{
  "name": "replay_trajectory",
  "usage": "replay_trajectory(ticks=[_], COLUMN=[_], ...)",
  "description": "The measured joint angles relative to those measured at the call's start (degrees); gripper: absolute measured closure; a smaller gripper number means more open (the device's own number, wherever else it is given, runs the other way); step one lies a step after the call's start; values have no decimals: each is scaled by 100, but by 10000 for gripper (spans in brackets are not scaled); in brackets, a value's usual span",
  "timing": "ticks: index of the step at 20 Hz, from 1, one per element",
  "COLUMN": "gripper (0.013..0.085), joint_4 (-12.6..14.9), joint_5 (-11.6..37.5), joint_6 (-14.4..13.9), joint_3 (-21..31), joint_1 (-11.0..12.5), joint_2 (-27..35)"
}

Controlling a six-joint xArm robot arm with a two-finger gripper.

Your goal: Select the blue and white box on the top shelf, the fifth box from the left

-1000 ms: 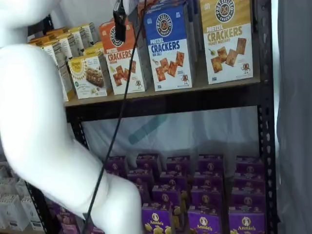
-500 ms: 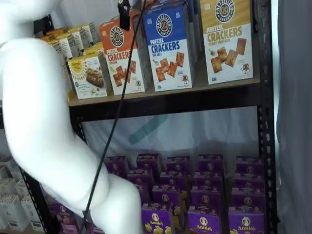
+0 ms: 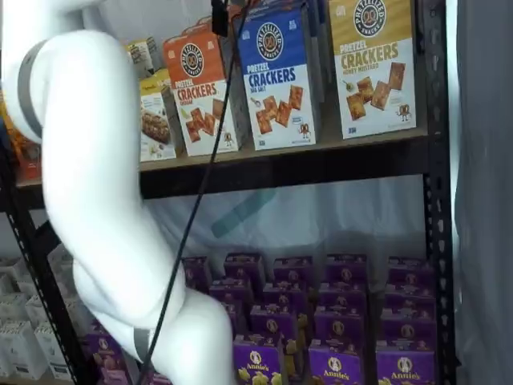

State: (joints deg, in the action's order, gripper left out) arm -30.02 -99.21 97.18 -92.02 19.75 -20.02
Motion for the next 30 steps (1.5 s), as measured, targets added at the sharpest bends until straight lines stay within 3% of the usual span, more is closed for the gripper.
replay_trajectory(ticks=[7, 13, 19, 24, 30], gripper=[130, 130, 130, 130, 130], joint_4=[217, 346, 568, 966, 1475], joint_5=[171, 441, 325, -36, -117], joint_6=[187, 331, 389, 414, 407], joint_3=[-338, -329, -536, -836, -816], joint_1=[10, 0, -45, -145, -355], joint_2=[495, 701, 953, 1196, 1230])
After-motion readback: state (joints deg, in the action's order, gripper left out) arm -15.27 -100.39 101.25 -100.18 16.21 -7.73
